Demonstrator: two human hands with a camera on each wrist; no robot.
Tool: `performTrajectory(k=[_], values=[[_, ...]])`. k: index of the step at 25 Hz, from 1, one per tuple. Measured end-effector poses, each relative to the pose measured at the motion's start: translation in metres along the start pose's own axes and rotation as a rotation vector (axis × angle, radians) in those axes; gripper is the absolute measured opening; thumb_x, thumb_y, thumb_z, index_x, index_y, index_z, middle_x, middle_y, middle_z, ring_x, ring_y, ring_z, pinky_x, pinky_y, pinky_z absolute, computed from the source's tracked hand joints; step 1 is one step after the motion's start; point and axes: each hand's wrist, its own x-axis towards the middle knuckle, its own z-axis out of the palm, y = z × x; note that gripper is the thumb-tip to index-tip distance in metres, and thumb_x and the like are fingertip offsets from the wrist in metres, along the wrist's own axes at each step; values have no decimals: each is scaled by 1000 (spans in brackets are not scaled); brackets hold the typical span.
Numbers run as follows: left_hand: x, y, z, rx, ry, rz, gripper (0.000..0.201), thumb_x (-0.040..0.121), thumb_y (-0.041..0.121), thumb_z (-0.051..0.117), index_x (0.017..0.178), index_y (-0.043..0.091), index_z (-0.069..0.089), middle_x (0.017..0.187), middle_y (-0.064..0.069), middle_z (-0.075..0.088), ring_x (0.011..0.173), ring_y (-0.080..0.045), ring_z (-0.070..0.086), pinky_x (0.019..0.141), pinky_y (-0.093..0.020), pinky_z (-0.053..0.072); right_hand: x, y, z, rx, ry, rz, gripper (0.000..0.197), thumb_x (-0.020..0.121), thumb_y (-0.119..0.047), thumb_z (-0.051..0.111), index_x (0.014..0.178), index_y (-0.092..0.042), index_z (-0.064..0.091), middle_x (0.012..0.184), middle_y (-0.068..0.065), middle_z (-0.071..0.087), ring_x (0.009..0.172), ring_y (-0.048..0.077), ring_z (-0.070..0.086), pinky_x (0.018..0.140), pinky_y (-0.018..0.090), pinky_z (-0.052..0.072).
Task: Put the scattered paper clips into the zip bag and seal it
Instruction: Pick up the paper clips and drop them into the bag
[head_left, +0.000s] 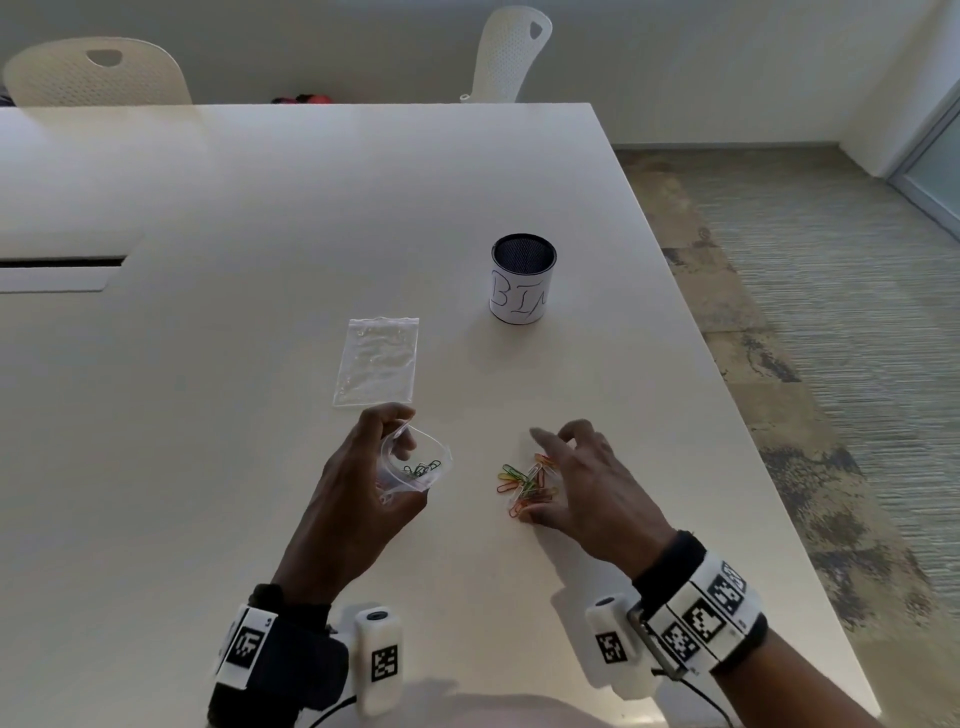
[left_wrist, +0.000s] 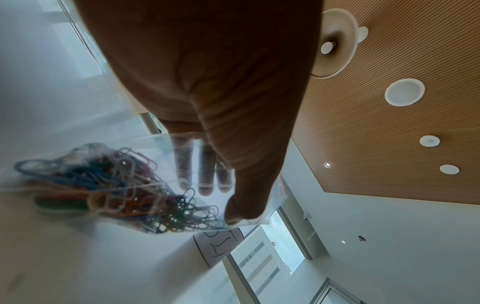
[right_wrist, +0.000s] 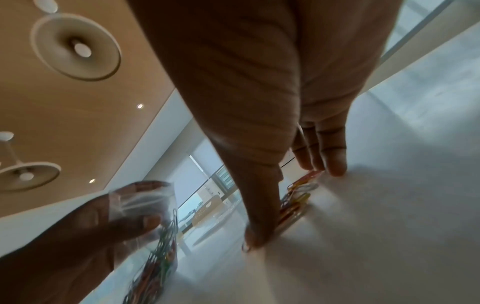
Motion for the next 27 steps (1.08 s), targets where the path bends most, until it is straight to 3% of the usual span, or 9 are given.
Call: performTrajectory(k=[3, 7, 12, 16, 21, 24, 27], values=[[3, 1, 1, -10, -3, -1, 68, 80, 9, 84, 134, 30, 48, 106, 7, 62, 102, -11, 65, 78, -10, 51, 9, -12, 8, -7, 42, -90, 45, 92, -38, 73, 132, -25, 59, 124, 2, 48, 117, 21, 52, 99, 32, 50], [5, 0, 1, -17, 1, -1, 69, 79, 6, 84, 134, 29, 48, 107, 9, 62, 103, -11, 63, 77, -8, 49, 22, -25, 14, -24, 67, -143, 9, 96, -15, 61, 104, -16, 65, 104, 4, 56, 99, 25, 59, 82, 38, 55], [5, -2, 1, -21, -3, 3, 71, 79, 3, 84, 134, 29, 48, 107, 9, 61, 106, -14, 63, 78, -9, 50, 34, -28, 13, -75, 111, -193, 17, 91, -1, 60, 94, -12, 72, 97, 5, 61, 82, 26, 66, 73, 36, 56], [6, -2, 1, -16, 4, 4, 71, 78, 4, 85, 134, 29, 48, 107, 10, 62, 107, -16, 63, 79, -13, 53, 40, -20, 0, 51, 136, -198, 19, 89, 0, 65, 93, -10, 80, 97, 8, 70, 82, 27, 70, 76, 37, 57], [6, -2, 1, -40, -1, -7, 71, 79, 5, 85, 135, 30, 48, 108, 9, 61, 105, -16, 66, 79, -18, 56, 42, -5, -19, 478, 134, -66, 14, 84, -1, 81, 95, -9, 84, 88, 2, 81, 79, 12, 76, 71, 9, 54], [6, -3, 2, -47, 1, -9, 71, 79, 7, 85, 135, 30, 48, 108, 9, 60, 104, -17, 65, 78, -16, 55, 38, -7, -27, 859, 85, 3, 14, 84, 4, 80, 96, -4, 82, 85, 8, 82, 81, 18, 79, 75, 16, 58], [5, -2, 3, -45, 4, -2, 71, 79, 5, 85, 135, 28, 48, 109, 11, 60, 106, -15, 64, 78, -14, 54, 33, -22, -32, 1104, 48, -51, 17, 84, 6, 79, 99, 0, 80, 90, 16, 82, 85, 24, 79, 82, 26, 62]])
